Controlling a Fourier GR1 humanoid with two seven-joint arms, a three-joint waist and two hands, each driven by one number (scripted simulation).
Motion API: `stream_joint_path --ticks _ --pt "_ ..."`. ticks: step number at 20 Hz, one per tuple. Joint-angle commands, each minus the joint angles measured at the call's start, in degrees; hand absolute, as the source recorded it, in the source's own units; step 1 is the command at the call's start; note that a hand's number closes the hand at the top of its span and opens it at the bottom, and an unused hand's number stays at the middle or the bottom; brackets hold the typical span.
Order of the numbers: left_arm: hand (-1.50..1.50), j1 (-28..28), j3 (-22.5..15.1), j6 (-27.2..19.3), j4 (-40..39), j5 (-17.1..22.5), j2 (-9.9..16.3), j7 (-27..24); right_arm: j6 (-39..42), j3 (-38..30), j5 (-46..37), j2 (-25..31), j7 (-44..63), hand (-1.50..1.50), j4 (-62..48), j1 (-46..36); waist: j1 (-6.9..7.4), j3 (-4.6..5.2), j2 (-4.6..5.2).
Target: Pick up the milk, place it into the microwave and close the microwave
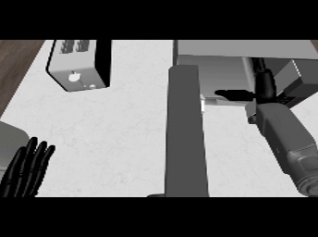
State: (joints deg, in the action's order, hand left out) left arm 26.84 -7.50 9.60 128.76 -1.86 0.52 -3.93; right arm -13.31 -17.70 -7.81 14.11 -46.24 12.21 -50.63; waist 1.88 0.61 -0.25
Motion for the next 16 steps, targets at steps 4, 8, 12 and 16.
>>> stream_joint_path --ticks 4,8,12,16 --pt "-1.5 0.8 -0.6 -1.0 0.3 -0.8 -0.1 -0.9 3.0 0.3 1.1 -0.9 0.9 -1.5 1.0 8.1 -2.02 -0.59 -0.02" --pt "-1.5 0.9 3.1 0.1 3.5 4.3 1.6 3.2 5.3 0.7 1.4 -3.8 -3.4 -1.5 1.2 14.4 -1.86 -0.61 0.1" --pt "-1.5 1.6 -3.5 -0.9 0.6 -1.6 -0.5 0.0 9.7 0.1 3.6 -4.5 -5.3 -1.5 3.6 18.1 -1.85 -0.62 0.15" --pt "-1.5 2.3 -1.5 2.3 -2.2 1.5 1.9 -2.5 12.4 1.3 4.7 -6.4 -5.6 -1.5 8.9 23.9 -2.44 -0.53 -0.15"
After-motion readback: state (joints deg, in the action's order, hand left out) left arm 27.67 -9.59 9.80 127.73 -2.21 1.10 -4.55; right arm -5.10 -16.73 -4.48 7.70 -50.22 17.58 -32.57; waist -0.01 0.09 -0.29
